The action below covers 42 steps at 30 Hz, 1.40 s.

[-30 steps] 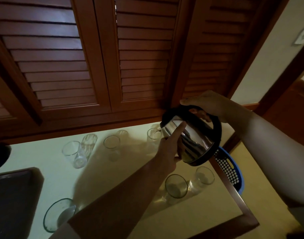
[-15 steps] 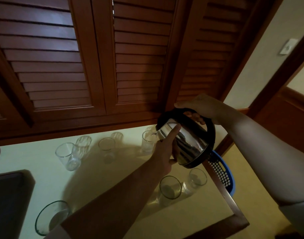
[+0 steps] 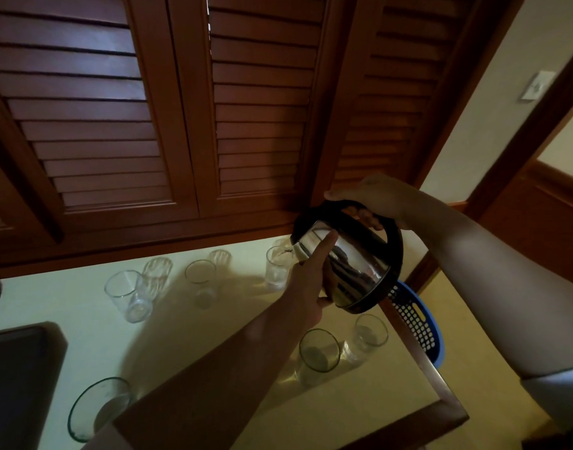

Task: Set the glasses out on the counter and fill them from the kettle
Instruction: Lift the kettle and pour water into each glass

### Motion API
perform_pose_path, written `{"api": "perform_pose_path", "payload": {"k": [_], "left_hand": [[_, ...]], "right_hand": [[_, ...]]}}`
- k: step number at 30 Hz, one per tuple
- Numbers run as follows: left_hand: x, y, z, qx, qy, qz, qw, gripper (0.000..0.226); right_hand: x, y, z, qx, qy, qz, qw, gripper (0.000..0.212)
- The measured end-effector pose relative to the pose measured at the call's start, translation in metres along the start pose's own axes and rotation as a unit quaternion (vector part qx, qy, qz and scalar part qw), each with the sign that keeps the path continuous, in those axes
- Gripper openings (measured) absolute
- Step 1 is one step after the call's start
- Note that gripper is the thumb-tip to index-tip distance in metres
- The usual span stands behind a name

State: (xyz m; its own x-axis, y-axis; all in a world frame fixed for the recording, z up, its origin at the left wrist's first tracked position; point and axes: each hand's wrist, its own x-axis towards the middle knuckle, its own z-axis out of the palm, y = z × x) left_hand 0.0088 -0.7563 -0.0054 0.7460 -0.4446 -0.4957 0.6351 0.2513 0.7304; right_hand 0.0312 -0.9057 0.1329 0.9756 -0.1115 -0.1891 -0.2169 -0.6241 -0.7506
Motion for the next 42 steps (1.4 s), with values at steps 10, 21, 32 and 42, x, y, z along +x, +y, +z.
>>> {"api": "perform_pose_path", "payload": {"k": [10, 21, 32, 42], "left_hand": [[0.0, -0.001, 0.001, -0.005, -0.004, 0.005, 1.0, 0.046], [-0.002, -0.003, 0.0, 0.001, -0.013, 0.005, 1.0, 0.048], [-0.001, -0.003, -0.009, 0.095, -0.022, 0.046, 0.994, 0.053], [-0.022, 0.005, -0.052, 0.134, -0.017, 0.146, 0.98, 0.046]], "right_hand": [[-0.001, 0.0, -0.001, -0.009, 0.001, -0.002, 1.0, 0.054], [-0.011, 0.008, 0.002, 0.009, 0.014, -0.016, 1.0, 0.052], [-0.034, 0.055, 0.013, 0.115, 0.109, -0.038, 0.987, 0.067], [-0.054, 0.028, 0.051, 0.138, 0.126, -0.113, 0.976, 0.033]]}}
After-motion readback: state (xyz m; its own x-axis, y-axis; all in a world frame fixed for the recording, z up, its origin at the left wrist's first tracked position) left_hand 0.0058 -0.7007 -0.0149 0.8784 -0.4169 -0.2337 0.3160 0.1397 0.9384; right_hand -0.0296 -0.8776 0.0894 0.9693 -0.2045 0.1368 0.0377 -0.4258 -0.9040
